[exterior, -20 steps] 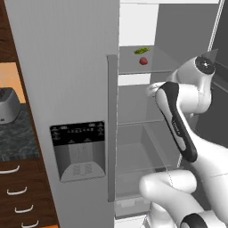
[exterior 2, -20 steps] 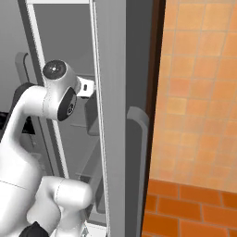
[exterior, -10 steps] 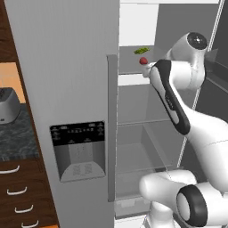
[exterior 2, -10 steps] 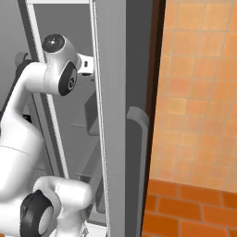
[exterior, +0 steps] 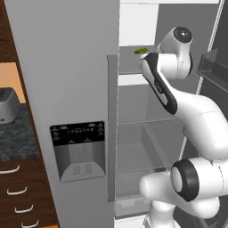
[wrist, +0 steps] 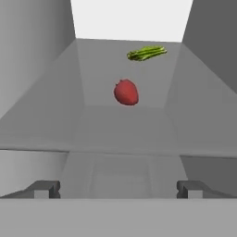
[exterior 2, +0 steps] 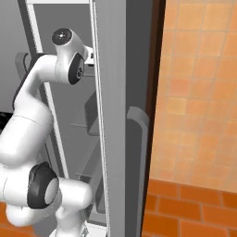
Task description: Take the strawberry from the fridge and place it on top of the pancake, located on the dining counter.
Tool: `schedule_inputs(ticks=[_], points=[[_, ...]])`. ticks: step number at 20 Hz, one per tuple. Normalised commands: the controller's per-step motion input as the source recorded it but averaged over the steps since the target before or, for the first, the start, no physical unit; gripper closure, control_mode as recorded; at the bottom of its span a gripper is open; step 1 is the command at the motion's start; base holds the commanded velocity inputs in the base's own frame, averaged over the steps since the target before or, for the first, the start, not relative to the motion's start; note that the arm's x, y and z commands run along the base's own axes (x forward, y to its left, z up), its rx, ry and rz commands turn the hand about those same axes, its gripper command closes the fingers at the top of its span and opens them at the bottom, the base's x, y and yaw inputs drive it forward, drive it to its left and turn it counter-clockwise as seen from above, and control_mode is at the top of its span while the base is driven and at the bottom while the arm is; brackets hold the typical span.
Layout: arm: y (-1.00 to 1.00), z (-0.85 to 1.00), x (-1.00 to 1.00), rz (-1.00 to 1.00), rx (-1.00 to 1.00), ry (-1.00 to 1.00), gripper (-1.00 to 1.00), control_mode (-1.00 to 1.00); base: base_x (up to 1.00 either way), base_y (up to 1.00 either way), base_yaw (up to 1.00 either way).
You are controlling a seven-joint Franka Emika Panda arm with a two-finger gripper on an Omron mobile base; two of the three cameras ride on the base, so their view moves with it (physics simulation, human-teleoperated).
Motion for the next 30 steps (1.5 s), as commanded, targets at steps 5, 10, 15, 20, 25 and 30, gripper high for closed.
schedule_inputs(ticks=[5,10,15,20,25,30], points=[[-0.21,0.0,0.96,0.0,0.04,0.0,-1.0,-1.0,0.0,0.0,0.0],[0.0,0.0,0.57,0.0,0.0,0.02,-1.0,-1.0,0.0,0.0,0.0],[-0.04,-0.13,0.69,0.03,0.0,0.11,-1.0,-1.0,0.0,0.0,0.0],[-0.07,-0.16,0.72,0.06,0.0,0.09,-1.0,-1.0,0.0,0.0,0.0],[-0.01,-0.19,0.11,0.03,0.0,0.08,-1.0,-1.0,0.0,0.0,0.0],[0.02,-0.22,0.01,0.0,0.0,0.02,-1.0,-1.0,0.0,0.0,0.0]])
